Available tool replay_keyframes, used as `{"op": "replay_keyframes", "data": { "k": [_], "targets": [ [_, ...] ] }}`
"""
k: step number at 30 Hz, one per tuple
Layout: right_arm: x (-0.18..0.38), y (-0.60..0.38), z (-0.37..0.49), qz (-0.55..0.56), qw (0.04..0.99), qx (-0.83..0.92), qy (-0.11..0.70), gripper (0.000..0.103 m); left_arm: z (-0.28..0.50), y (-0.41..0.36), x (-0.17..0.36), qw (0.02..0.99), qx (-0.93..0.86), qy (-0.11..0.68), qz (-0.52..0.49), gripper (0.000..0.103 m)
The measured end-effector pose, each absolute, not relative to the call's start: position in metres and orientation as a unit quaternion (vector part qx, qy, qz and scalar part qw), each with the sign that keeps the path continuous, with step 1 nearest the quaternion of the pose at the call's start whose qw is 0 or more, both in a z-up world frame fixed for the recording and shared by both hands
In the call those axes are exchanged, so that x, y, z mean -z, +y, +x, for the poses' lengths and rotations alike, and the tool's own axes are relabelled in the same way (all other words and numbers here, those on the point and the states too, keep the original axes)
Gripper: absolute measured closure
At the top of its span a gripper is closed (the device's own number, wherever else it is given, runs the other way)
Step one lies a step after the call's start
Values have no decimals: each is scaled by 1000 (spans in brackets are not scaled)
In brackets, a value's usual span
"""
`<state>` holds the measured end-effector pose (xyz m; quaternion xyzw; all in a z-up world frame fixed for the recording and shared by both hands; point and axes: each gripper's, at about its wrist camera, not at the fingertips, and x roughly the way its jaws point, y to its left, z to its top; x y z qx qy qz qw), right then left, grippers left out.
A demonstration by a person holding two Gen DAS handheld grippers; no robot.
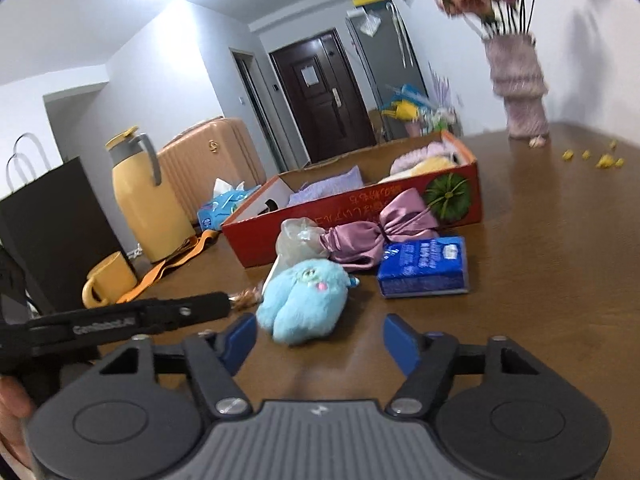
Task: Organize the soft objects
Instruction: 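Close the left gripper on the blue plush while the right gripper grasps it, then carry the blue plush into the box and open both grippers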
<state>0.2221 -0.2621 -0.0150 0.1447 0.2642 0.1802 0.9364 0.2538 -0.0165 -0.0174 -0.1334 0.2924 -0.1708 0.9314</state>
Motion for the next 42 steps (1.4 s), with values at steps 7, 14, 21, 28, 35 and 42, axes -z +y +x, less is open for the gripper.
{"op": "replay_keyframes", "data": {
  "k": [7,14,21,28,35,42],
  "targets": [
    [35,-253,294,188,915,-186,303,50,311,-13,43,893,198,358,-185,69],
    [47,-251,310,218,898,-207,320,72,312,-10,48,881,211,367,-210,76],
    [46,-257,266,216,896,-212,325,73,264,-19,42,883,221,371,-186,77],
    [46,-266,200,216,896,-212,324,73,201,-22,42,880,233,373,-181,78],
    [37,-265,162,199,907,-211,307,74,171,-25,31,888,236,358,-167,79],
    [27,-268,150,191,915,-212,285,74,161,-29,20,895,242,338,-160,79]
  ]
}}
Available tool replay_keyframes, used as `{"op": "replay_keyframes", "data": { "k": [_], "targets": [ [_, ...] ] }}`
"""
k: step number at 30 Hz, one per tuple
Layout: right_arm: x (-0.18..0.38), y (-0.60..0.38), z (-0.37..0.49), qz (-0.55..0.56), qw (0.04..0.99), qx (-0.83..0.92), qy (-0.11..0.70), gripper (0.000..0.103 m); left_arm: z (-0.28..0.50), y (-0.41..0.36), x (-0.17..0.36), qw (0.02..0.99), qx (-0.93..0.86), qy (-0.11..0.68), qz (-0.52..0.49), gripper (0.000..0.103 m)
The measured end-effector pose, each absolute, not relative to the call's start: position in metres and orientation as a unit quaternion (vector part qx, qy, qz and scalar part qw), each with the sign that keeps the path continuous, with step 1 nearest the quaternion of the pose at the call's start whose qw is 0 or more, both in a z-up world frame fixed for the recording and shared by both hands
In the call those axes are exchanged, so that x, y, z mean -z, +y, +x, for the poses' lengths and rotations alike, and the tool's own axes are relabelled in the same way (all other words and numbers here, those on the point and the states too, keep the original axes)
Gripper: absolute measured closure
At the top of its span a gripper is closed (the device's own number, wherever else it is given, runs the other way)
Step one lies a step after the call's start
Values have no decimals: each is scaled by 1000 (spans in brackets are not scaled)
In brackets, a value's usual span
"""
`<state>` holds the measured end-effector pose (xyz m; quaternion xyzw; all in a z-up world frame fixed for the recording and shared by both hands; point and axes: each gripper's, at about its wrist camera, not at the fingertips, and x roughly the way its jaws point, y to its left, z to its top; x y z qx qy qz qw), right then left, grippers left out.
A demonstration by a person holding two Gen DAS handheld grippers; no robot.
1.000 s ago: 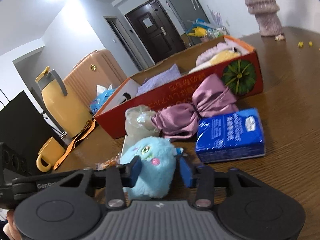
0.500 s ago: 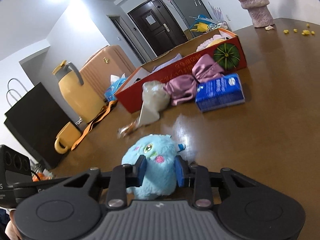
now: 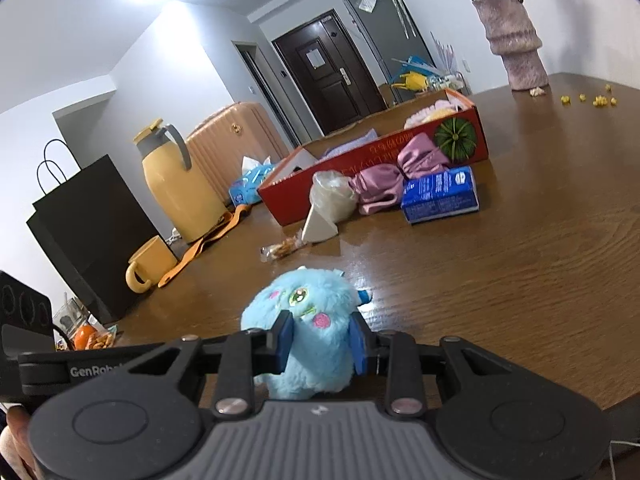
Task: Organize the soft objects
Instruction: 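Carry the blue plush into the box and open both grippers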
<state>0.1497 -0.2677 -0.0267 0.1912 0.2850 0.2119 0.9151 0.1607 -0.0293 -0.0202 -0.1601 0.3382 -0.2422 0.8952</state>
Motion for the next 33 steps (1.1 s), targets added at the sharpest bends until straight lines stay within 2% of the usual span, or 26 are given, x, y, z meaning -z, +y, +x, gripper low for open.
{"op": "replay_keyframes", "data": {
  "k": [6,10,15,24,33],
  "targets": [
    [-3,-275,182,182,922,-219,262,74,199,-38,-11,908,262,299,-136,79],
    [-42,-278,236,166,935,-218,227,75,258,-42,-44,915,269,269,-137,79],
    [-65,-278,320,168,936,-210,226,75,341,-47,-59,914,258,280,-140,79],
    [-46,-263,458,174,919,-204,288,75,459,-38,-36,909,220,326,-136,79],
    [-16,-189,548,145,893,-232,356,77,517,13,-13,917,148,351,-115,79]
  ]
}}
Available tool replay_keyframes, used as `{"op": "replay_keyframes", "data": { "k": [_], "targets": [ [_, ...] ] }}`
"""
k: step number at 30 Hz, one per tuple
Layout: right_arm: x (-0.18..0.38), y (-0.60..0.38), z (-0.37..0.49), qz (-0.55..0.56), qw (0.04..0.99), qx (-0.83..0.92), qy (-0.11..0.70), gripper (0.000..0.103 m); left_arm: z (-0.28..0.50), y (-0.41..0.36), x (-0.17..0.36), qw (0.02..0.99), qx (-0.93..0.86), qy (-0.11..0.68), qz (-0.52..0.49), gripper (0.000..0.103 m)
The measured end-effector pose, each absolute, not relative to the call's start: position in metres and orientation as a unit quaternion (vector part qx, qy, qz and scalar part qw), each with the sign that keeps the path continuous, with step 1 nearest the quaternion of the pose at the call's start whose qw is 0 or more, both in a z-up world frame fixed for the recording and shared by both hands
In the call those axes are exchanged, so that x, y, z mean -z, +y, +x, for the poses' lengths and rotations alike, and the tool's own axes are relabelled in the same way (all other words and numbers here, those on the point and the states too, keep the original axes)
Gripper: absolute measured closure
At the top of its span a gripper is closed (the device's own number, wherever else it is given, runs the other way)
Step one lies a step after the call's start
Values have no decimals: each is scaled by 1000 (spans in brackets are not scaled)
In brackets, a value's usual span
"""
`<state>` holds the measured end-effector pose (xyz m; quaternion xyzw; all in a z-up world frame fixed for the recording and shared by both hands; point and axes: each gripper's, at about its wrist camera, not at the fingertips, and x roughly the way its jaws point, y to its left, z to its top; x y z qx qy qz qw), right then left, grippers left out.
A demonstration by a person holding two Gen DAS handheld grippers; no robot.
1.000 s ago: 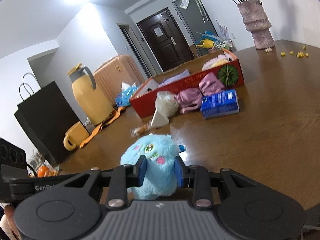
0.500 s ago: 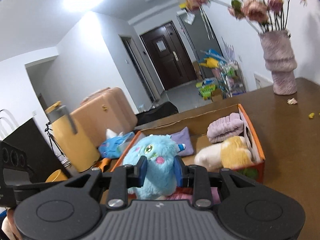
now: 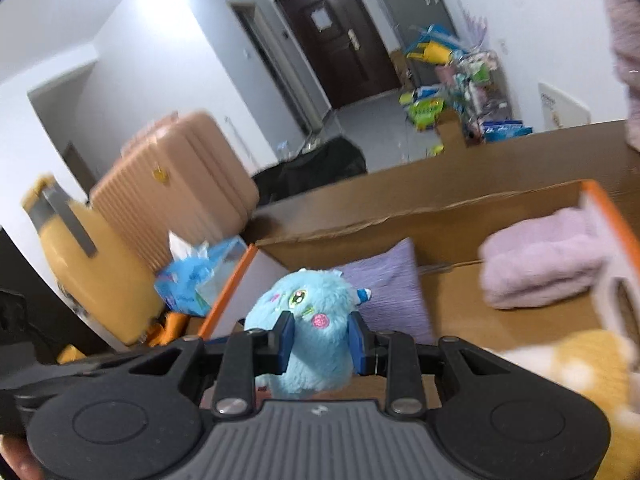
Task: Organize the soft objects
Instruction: 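Carry the blue plush into the box and open both grippers, then withdraw both grippers toward the pink satin scrunchie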
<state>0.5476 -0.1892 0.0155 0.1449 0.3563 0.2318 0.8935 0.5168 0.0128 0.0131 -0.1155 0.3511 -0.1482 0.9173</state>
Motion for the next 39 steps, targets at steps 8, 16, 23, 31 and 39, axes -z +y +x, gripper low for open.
{"op": "replay_keyframes", "data": {
  "k": [8,16,23,31,39],
  "targets": [
    [7,-152,557,80,885,-226,399,73,511,30,-8,927,128,337,-99,69],
    [-44,-193,520,82,905,-210,360,65,470,35,-52,944,118,298,-80,55],
    [-111,-260,446,47,943,-152,292,45,401,38,-104,964,103,242,-41,28],
    [-143,-304,365,34,961,-129,240,33,334,27,-131,973,97,209,-24,18],
    [-120,-309,268,29,973,-135,182,27,225,20,-112,977,125,171,-23,7]
  ]
}}
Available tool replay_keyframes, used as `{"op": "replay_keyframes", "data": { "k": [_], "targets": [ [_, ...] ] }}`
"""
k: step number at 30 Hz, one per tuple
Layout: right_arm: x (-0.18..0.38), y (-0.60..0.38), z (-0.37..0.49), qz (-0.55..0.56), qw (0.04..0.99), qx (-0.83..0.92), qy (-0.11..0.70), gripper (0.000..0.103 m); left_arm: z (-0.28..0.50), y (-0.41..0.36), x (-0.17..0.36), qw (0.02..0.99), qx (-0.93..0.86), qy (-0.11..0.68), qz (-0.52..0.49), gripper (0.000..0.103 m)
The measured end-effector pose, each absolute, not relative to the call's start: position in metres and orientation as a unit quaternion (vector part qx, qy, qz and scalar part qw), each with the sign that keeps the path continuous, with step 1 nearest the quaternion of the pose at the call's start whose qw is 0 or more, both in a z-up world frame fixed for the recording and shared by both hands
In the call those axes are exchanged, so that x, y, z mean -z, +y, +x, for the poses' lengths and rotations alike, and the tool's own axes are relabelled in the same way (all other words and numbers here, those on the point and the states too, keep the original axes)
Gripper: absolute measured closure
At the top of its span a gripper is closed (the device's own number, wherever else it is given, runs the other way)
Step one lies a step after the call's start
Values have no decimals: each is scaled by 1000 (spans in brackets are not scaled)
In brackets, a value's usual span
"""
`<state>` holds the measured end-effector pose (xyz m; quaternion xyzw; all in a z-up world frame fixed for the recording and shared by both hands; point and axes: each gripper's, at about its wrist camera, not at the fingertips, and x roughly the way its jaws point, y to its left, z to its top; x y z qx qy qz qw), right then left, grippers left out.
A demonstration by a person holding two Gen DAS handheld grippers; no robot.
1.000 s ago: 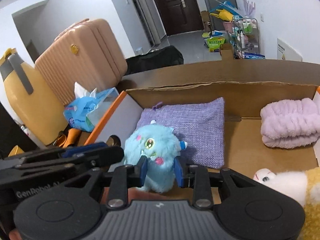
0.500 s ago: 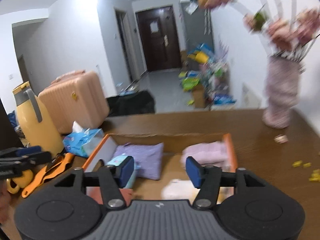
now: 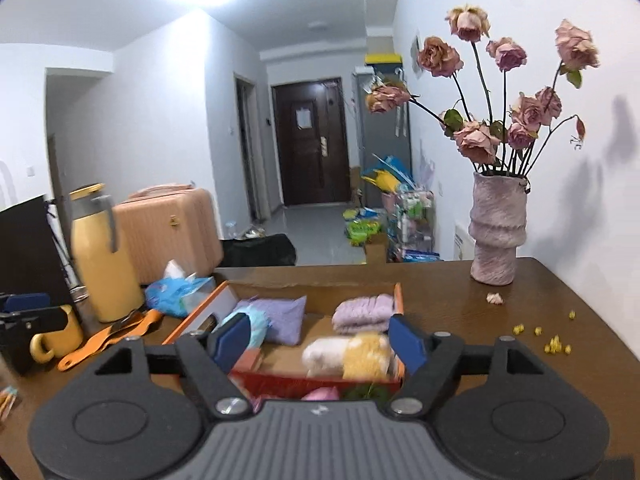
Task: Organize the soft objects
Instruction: 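Withdraw both grippers toward the pink satin scrunchie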
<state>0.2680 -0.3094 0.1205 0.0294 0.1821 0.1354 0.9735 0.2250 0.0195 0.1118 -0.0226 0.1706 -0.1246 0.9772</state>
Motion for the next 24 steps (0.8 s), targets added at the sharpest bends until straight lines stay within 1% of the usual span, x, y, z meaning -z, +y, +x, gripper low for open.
{"op": "replay_keyframes", "data": {
  "k": [7,12,14,16,17,18,19,20,22,24],
  "targets": [
    [-57,-311,180,65,963,-161,205,27,145,11,-62,970,143,190,-44,7],
    [-30,-316,153,79,958,-158,227,27,139,8,-47,963,152,214,-58,7],
    [-25,-319,154,85,957,-153,232,27,146,3,-44,962,155,218,-60,10],
    [-22,-321,161,88,957,-146,234,27,158,-6,-41,955,181,225,-70,22],
    [-20,-322,165,90,957,-144,235,27,166,-12,-38,950,197,231,-77,24],
    [-18,-323,172,91,957,-144,235,27,176,-18,-34,945,210,238,-84,28],
    [-16,-324,180,93,956,-143,237,27,187,-26,-30,941,217,246,-86,35],
    [-14,-324,190,94,955,-142,241,27,200,-35,-26,938,218,256,-83,39],
    [-11,-324,212,95,954,-139,248,28,227,-54,-15,935,213,275,-75,50],
    [-10,-323,236,96,953,-138,251,30,261,-71,-4,928,212,296,-82,52]
  ]
}}
